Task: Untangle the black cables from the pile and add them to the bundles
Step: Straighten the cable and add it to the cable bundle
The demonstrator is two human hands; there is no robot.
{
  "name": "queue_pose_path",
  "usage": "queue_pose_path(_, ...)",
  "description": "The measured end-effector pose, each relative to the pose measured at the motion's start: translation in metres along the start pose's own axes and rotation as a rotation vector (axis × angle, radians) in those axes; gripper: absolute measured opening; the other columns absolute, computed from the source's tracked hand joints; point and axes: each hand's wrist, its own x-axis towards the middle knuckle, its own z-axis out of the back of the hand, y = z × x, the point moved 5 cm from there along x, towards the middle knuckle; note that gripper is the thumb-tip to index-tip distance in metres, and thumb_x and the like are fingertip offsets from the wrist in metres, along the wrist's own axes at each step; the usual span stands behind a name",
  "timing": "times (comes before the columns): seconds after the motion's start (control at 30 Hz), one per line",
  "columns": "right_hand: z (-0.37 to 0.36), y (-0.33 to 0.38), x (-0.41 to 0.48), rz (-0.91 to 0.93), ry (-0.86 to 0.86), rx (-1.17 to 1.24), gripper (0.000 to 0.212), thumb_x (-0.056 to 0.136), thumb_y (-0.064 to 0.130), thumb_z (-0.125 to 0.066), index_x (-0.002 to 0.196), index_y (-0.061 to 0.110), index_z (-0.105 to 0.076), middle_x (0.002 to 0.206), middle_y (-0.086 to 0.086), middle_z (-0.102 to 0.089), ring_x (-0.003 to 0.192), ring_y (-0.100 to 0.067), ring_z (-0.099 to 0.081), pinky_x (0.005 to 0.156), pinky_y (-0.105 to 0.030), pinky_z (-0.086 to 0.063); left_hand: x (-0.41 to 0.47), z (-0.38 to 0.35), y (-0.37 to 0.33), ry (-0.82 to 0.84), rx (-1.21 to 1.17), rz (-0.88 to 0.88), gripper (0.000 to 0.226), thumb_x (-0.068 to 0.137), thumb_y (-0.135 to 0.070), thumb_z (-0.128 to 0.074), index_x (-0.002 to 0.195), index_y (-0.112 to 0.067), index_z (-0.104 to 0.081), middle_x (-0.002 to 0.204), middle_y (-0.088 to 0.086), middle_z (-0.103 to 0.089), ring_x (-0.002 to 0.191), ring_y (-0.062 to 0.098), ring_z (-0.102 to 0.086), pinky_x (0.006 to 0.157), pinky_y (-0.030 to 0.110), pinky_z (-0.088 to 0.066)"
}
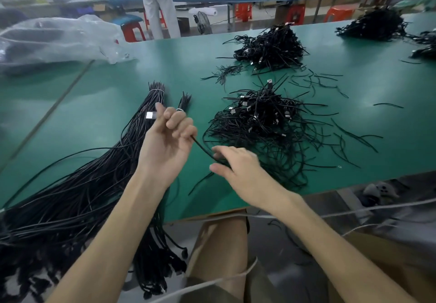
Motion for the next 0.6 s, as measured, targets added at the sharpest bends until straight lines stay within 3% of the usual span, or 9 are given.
queue_pose_path(0.07,-0.009,0.002,0.006,0.016,-0.030,0.254,0.023,0.108,0.017,-0.050,0.120,0.016,-0.069,0.092,0.002,-0.071,0.081,-0.011,-0.061,0.079,-0.030,-0.048,-0.006,-0.007,0.002,0.114,0.111,0.115,0.048,0.112,-0.043,-0.034,0.070,-0.021,-0.045,0.056,-0.010,-0.032,0.049,0.008,-0.020,0.048,0.025,-0.024)
queue_pose_path(0.13,-0.007,-0.002,0.008,0.062,-0.066,0.278,0.026,0.106,0.007,-0.049,0.104,0.017,-0.073,0.065,0.005,-0.059,0.057,-0.011,-0.048,0.060,-0.031,-0.039,-0.017,-0.009,-0.003,0.233,0.327,0.228,0.048,0.110,-0.044,-0.037,0.069,-0.023,-0.046,0.052,-0.010,-0.029,0.045,0.008,-0.018,0.046,0.026,-0.021)
queue_pose_path(0.2,0.000,-0.006,0.011,0.113,-0.010,0.212,0.023,0.105,0.015,-0.058,0.091,0.021,-0.075,0.057,0.009,-0.057,0.053,-0.010,-0.046,0.056,-0.030,-0.038,-0.031,-0.001,-0.011,0.317,0.626,0.342,0.046,0.106,-0.046,-0.048,0.067,-0.023,-0.052,0.048,-0.013,-0.034,0.040,0.007,-0.024,0.044,0.020,-0.022)
queue_pose_path(0.27,0.008,-0.007,0.013,0.120,0.109,0.133,0.027,0.102,0.029,-0.064,0.077,0.026,-0.072,0.056,0.014,-0.058,0.051,-0.005,-0.046,0.055,-0.026,-0.040,-0.042,0.008,-0.012,0.385,1.051,0.417,0.049,0.106,-0.048,-0.051,0.071,-0.015,-0.059,0.051,-0.005,-0.054,0.037,0.011,-0.044,0.041,0.021,-0.036)
queue_pose_path(0.33,0.013,-0.008,0.014,0.099,0.169,0.110,0.038,0.101,0.041,-0.062,0.068,0.024,-0.067,0.056,0.012,-0.057,0.051,-0.002,-0.048,0.057,-0.021,-0.039,-0.047,0.014,-0.003,0.449,1.410,0.463,0.052,0.109,-0.043,-0.041,0.086,-0.004,-0.067,0.074,0.008,-0.075,0.058,0.024,-0.071,0.054,0.031,-0.054)
queue_pose_path(0.37,0.016,-0.007,0.015,0.095,0.156,0.133,0.044,0.102,0.043,-0.059,0.065,0.021,-0.063,0.055,0.011,-0.055,0.049,-0.001,-0.047,0.057,-0.020,-0.038,-0.048,0.018,0.003,0.457,1.543,0.472,0.050,0.108,-0.042,-0.041,0.095,-0.005,-0.071,0.087,0.006,-0.080,0.074,0.024,-0.077,0.065,0.033,-0.059)
queue_pose_path(0.47,0.025,0.003,0.021,0.105,0.067,0.207,0.056,0.106,0.045,-0.051,0.057,0.019,-0.052,0.046,0.011,-0.043,0.044,-0.004,-0.036,0.054,-0.024,-0.032,-0.040,0.030,0.017,0.352,1.883,0.348,0.034,0.095,-0.054,-0.046,0.113,-0.040,-0.070,0.098,-0.018,-0.078,0.084,-0.005,-0.069,0.081,0.018,-0.056)
queue_pose_path(0.53,0.029,0.012,0.023,0.131,-0.007,0.241,0.060,0.107,0.047,-0.048,0.053,0.020,-0.044,0.045,0.009,-0.040,0.044,-0.007,-0.033,0.055,-0.028,-0.031,-0.031,0.037,0.014,0.205,1.898,0.156,0.025,0.098,-0.058,-0.047,0.117,-0.053,-0.062,0.117,-0.003,-0.076,0.101,0.005,-0.066,0.101,0.031,-0.052)
queue_pose_path(0.6,0.027,0.019,0.023,0.152,-0.055,0.336,0.060,0.108,0.045,-0.047,0.053,0.020,-0.040,0.049,0.006,-0.038,0.047,-0.011,-0.031,0.055,-0.030,-0.029,-0.026,0.037,0.011,0.151,1.638,-0.001,0.030,0.101,-0.052,-0.047,0.125,-0.043,-0.063,0.132,0.000,-0.071,0.123,0.010,-0.062,0.113,0.035,-0.043)
